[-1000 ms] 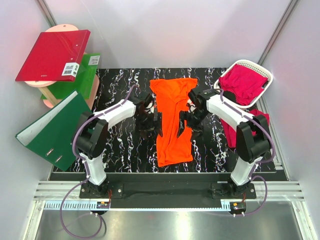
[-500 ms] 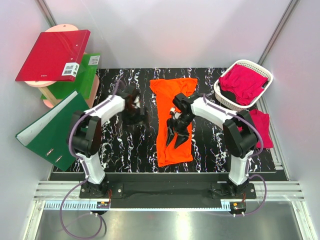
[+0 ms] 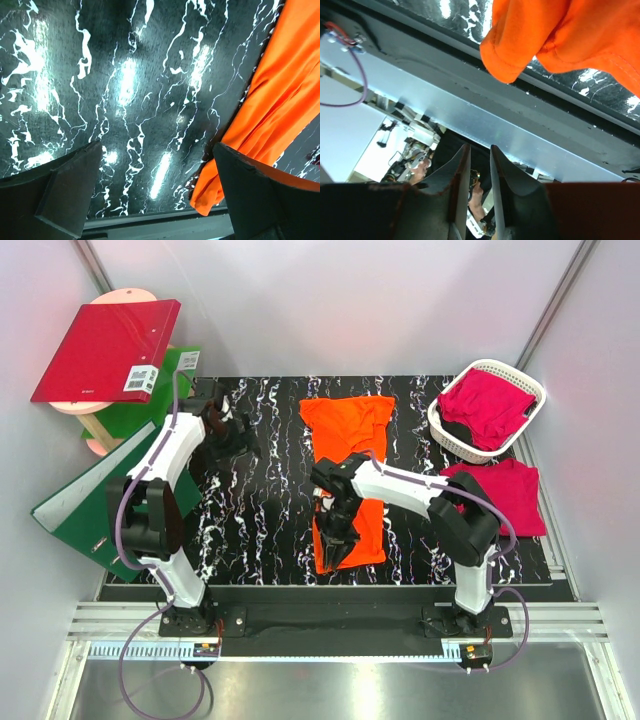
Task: Fold and stack the t-shirts
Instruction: Grab the bottom of the folded rectangular tshirt with both arms
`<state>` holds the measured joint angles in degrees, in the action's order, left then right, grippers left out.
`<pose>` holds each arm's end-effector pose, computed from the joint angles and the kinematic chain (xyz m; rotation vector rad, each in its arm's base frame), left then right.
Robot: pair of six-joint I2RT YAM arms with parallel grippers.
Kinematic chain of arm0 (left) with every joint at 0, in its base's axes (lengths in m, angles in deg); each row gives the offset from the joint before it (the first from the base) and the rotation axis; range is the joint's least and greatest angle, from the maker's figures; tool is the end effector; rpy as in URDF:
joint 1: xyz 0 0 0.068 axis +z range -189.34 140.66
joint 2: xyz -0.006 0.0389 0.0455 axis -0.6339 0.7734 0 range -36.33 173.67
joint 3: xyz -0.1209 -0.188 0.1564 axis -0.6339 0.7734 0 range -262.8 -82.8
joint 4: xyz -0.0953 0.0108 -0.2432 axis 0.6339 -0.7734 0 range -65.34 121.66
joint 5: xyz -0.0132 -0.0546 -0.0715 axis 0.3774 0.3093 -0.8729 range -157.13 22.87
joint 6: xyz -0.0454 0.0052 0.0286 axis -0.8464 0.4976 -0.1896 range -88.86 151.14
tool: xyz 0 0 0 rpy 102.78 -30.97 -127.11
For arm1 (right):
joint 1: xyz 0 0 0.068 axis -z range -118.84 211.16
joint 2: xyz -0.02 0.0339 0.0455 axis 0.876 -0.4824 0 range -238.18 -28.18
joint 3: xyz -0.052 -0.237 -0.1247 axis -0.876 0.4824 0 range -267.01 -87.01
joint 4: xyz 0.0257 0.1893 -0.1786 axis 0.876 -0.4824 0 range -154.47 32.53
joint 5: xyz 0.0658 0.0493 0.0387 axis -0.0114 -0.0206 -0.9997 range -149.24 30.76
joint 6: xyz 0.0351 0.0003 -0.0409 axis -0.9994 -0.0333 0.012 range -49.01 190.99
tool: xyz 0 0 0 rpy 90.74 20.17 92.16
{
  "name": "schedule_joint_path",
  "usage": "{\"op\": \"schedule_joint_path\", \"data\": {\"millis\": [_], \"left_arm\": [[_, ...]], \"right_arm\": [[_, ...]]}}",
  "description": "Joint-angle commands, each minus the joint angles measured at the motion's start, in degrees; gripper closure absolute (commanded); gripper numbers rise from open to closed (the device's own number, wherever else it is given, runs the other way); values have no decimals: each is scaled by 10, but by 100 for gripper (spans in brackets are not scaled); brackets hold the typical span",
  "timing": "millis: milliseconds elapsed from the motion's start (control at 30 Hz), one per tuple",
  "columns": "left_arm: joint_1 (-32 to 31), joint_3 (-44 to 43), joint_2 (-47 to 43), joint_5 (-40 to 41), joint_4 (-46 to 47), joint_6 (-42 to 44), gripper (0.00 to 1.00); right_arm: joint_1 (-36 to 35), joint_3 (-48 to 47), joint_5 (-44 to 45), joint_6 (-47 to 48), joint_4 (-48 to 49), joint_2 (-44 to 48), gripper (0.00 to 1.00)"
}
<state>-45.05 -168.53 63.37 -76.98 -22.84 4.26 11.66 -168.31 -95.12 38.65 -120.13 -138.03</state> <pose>0.3544 -0.0415 0.2713 -0.4700 2.7650 -0.3815 0.2124 0.2808 0.1946 0.3859 -2.6181 -0.6291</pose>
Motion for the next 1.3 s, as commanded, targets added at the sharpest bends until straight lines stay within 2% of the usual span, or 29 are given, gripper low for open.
{"op": "schedule_joint_path", "data": {"millis": [0,400,567,667,767,867,1100,1267], "left_arm": [[0,7,-5,0,-3,14,1],[0,38,-15,-16,3,23,1],[0,42,-21,-18,3,28,1],[0,42,-21,-22,2,30,1],[0,38,-17,-27,2,31,1],[0,34,-14,-32,3,30,1],[0,30,-10,-44,9,30,1],[0,39,-2,-52,20,24,1]], "right_arm": [[-22,-8,39,-22,7,-20,68],[-53,-119,112,15,-23,-135,64],[-56,-178,184,47,-85,-186,65],[-57,-202,227,54,-109,-199,73],[-58,-221,280,62,-135,-202,91],[-58,-222,306,70,-150,-200,100],[-58,-243,317,68,-156,-126,100],[-58,-239,259,84,-122,-60,100]]}}
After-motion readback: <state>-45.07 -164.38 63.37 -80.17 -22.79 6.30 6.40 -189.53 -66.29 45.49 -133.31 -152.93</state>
